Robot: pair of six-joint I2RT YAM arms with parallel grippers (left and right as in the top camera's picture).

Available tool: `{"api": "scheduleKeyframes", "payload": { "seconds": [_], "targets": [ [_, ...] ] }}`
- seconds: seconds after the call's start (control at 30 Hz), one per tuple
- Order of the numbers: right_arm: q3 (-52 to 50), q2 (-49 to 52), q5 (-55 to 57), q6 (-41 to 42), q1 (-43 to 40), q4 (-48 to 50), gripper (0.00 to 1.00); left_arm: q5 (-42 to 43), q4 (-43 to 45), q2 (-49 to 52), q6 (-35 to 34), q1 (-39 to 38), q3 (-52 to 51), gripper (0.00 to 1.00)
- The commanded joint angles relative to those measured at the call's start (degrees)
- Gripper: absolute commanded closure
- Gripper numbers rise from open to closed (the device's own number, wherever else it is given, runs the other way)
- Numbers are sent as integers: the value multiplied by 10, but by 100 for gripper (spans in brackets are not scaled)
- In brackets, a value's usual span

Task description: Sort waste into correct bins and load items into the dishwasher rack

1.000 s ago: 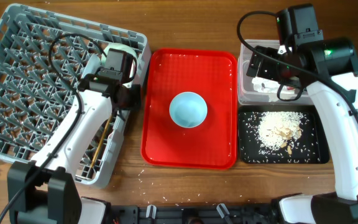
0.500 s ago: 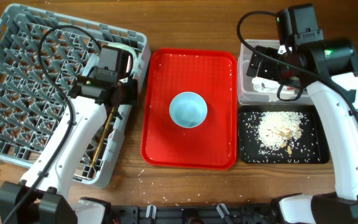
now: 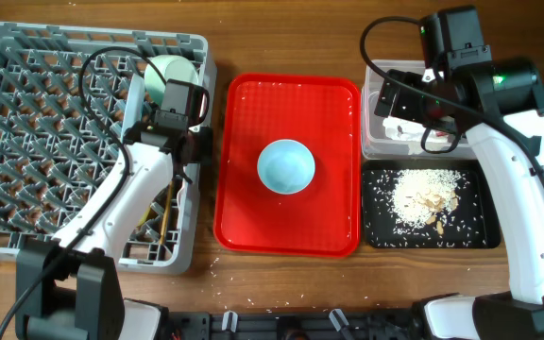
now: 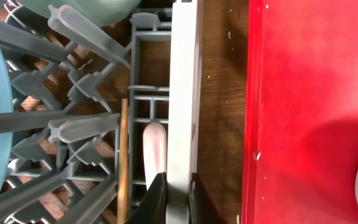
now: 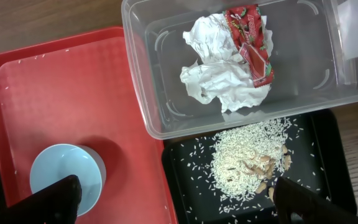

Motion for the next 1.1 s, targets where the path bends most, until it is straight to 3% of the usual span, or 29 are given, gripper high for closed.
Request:
{"api": "scheduleKeyframes", "payload": {
  "seconds": [0.0, 0.2, 0.7, 0.73, 0.8, 0.93, 1.03, 1.07],
  "targets": [
    [2, 4, 6, 11, -2, 1, 0, 12, 38, 6, -33, 2, -4, 96],
    [2, 4, 6, 11, -2, 1, 0, 61, 77, 16, -7, 0, -4, 96],
    [2, 4, 6, 11, -2, 1, 0, 46, 79, 16, 16, -55, -4, 96],
    [2, 4, 6, 11, -2, 1, 0, 38, 76, 16, 16, -55, -4, 94],
    [2, 4, 6, 11, -2, 1, 0, 30, 77, 16, 16, -55, -4, 76],
    [2, 4, 6, 11, -2, 1, 0, 16, 74, -27, 9, -55, 40, 57],
    [2, 4, 6, 10, -2, 1, 0, 16, 49, -85, -34, -56, 75, 51],
    [2, 4, 6, 11, -2, 1, 0, 16, 31, -116, -57, -55, 75, 54]
  ]
}}
